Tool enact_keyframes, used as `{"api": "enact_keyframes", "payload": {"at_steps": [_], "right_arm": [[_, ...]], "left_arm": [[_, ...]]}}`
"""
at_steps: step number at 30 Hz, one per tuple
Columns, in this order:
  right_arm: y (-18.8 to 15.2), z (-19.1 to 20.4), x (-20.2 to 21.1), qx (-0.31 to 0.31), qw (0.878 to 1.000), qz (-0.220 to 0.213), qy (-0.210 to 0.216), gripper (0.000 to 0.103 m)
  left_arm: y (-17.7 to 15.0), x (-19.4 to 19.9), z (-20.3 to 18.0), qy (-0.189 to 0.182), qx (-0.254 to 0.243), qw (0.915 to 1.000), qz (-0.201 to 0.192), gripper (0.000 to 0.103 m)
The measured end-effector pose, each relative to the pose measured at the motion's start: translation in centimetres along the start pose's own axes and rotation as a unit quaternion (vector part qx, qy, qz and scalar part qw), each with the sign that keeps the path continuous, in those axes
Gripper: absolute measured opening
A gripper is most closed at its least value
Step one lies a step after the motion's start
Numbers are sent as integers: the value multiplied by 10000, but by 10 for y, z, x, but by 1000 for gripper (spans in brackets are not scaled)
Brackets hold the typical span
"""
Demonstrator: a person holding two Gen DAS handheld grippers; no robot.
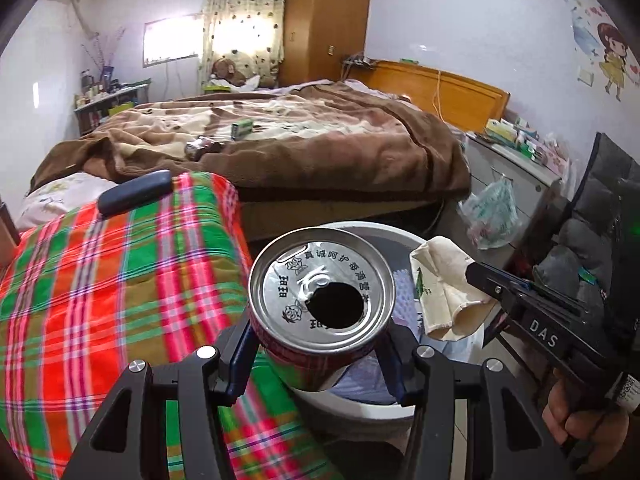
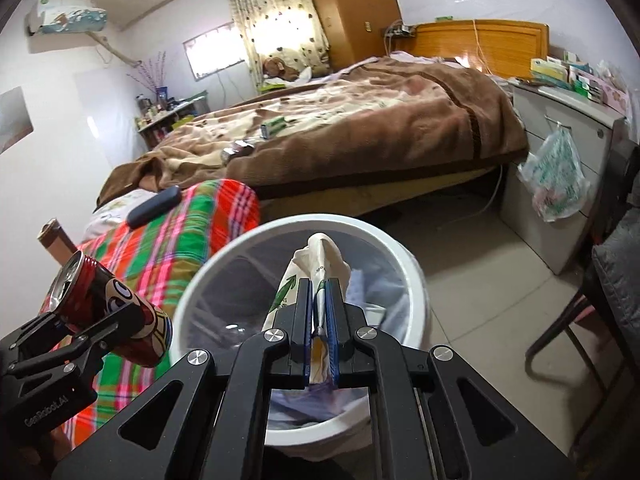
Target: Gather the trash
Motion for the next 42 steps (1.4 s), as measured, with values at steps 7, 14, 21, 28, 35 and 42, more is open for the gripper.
{"api": "enact_keyframes", "payload": {"at_steps": [7, 14, 21, 28, 35, 42], "right_arm": [[-6, -10, -9, 27, 9998, 198, -56, 8], [-11, -13, -7, 103, 9994, 308, -74, 35], [-10, -9, 3, 100, 9998, 196, -37, 35], [-15, 6, 14, 236, 9997, 70, -13, 36], [-21, 20, 30, 421, 9990, -130, -7, 43], [-33, 33, 43, 536, 9982, -280, -28, 43]], "left_arm": [[0, -15, -13, -150, 0, 9998, 164, 53], [-3, -16, -13, -155, 42, 9997, 188, 59], [-1, 0, -7, -90, 117, 9999, 34, 61], [-8, 18, 3, 49, 197, 9997, -119, 63], [-21, 43, 11, 360, 218, 9983, -414, 67], [-42, 67, 18, 684, 222, 9955, -610, 67]]}}
Point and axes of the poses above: each gripper's, at about its wrist camera, not at the fingertips, and x roughly against the way its jaws point, z to its left, y to its top, the point moved 6 cm from there along -x, roughly the way its jaws point, and after that the axes turned 8 degrees about x, right-handed, at the moved point
